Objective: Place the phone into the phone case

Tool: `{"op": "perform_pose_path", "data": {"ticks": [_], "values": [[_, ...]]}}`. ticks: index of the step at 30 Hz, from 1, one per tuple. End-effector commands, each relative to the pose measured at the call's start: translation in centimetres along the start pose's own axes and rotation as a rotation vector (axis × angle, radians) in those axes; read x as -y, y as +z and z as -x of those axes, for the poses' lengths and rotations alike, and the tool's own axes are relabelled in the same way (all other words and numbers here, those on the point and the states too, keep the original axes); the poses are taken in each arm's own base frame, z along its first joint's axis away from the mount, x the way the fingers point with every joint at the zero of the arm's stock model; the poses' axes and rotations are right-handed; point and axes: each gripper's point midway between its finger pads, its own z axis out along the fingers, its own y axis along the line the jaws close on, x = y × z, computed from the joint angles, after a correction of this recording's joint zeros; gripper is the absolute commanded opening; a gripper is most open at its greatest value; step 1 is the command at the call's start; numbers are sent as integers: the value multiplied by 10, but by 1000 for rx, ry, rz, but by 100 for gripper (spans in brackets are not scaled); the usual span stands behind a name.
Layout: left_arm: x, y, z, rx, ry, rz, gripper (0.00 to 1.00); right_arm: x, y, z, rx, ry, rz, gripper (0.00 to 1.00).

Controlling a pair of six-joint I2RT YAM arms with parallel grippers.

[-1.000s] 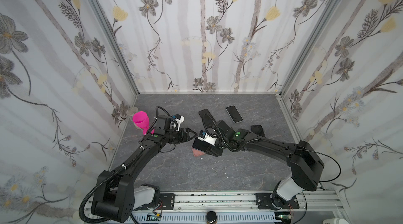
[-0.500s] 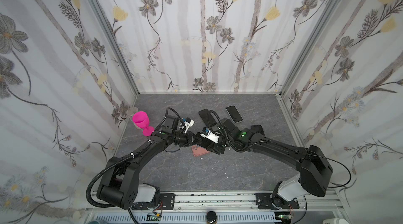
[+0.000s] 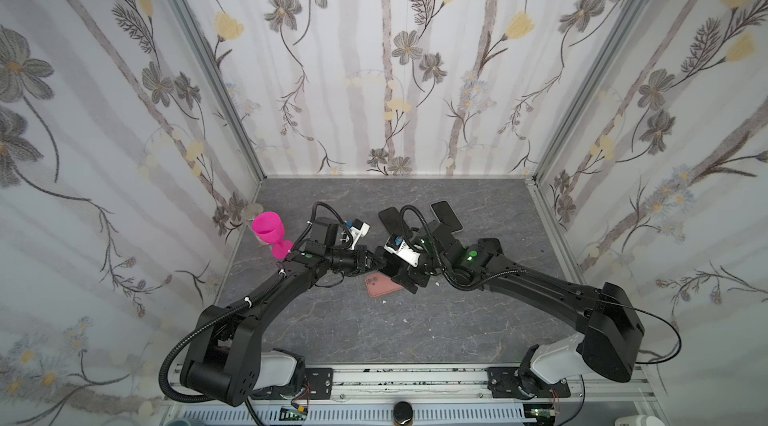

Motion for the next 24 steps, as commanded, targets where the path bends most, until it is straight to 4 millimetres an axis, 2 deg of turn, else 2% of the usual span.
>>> {"op": "perform_pose_path", "data": {"ticks": [1,5,8,11,14,15,16,17,20,24], "values": [[34,-14,30,138,100,-65,0,10,-24,43,166,46,-53,100],[70,-36,49,266,183,-114,0,29,-66,83,353,145,-145,100],[95,-57,62,372,232,-134,0,43,-101,105,482,243,-202,100],[124,-76,69,457,302,-185,0,47,-137,124,621,333,-172,100],[158,-96,67,526,401,-283,0,39,-167,138,754,380,-83,100],[168,-102,65,550,432,-309,0,35,-173,142,777,386,-55,100],[177,-109,64,578,461,-334,0,46,-179,140,792,413,-67,97],[184,-116,62,607,485,-354,0,45,-183,142,801,424,-43,94],[204,-130,55,648,546,-419,0,39,-191,148,822,435,33,89],[220,-141,45,666,601,-478,0,29,-202,156,857,419,113,88]]}}
